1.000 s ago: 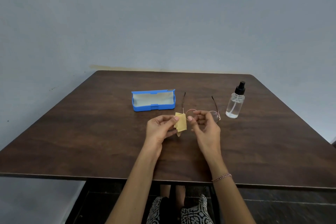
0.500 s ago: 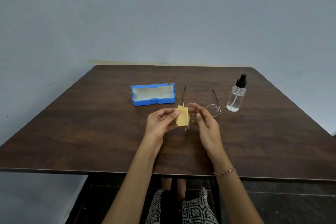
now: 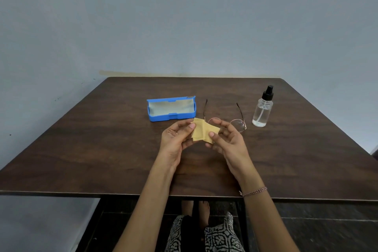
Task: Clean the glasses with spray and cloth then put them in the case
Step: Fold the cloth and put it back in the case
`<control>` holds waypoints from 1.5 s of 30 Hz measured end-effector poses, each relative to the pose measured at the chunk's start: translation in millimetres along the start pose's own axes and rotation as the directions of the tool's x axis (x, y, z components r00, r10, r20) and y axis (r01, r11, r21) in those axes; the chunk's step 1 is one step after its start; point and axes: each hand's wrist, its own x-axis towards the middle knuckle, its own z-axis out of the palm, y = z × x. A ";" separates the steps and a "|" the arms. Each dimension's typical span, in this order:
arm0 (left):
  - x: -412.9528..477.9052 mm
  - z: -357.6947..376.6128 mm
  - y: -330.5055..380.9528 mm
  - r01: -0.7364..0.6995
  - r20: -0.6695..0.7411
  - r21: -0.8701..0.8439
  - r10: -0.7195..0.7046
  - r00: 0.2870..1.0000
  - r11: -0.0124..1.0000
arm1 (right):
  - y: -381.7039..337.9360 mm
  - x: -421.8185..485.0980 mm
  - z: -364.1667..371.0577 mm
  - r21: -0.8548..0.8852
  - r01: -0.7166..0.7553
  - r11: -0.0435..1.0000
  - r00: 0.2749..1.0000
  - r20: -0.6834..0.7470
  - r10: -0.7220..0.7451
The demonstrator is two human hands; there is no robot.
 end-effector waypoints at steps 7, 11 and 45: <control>-4.5 -9.7 6.8 -0.038 -0.112 0.145 0.054 0.992 0.989 | -5.9 0.4 2.9 -0.071 0.159 0.985 0.981 -0.102 -0.166; -2.6 -21.7 19.8 -0.082 -0.159 0.165 0.109 0.981 0.983 | -8.8 5.2 5.3 -0.034 0.172 0.985 0.972 -0.158 -0.175; 108.8 -69.7 44.3 0.104 -0.560 0.622 0.347 0.752 0.776 | 28.7 135.5 69.5 -0.822 -0.080 0.563 0.933 -0.261 -0.249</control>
